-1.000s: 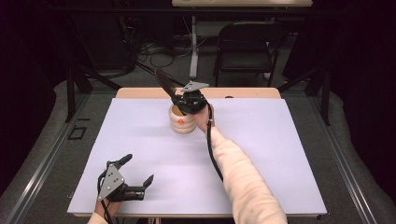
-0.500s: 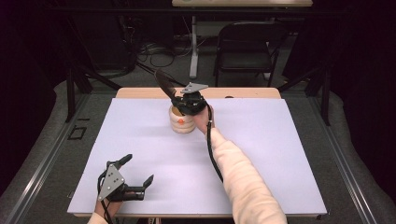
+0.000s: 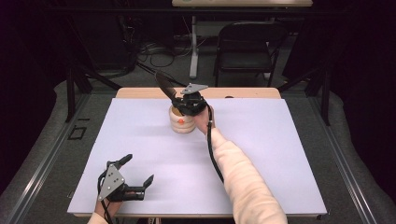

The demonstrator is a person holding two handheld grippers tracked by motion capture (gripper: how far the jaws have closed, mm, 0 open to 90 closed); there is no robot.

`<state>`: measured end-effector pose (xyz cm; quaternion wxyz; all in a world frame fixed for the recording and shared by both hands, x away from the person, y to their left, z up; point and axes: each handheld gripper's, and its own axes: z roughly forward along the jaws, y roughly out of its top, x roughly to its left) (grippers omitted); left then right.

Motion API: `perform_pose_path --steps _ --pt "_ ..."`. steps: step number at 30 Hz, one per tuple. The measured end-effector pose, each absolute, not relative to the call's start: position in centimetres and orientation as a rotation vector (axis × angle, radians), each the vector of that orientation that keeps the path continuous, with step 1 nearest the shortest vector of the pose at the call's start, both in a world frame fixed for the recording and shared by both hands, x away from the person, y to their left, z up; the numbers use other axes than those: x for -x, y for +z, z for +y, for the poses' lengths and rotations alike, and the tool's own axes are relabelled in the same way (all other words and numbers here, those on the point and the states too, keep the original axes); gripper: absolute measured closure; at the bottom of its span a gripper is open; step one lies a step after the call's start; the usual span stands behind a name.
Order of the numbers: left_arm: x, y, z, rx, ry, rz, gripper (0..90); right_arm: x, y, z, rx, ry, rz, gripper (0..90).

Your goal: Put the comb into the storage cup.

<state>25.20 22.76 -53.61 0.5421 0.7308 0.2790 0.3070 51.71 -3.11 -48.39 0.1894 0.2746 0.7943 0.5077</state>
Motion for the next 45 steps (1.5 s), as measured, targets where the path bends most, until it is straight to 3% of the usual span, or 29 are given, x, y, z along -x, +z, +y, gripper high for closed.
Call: perform_pose_path --steps 45 --pt "-25.20 -53.61 22.76 -1.736 0.730 0.662 0.2 -51.86 -49.16 -3.26 -0.778 1.387 2.296 71.6"
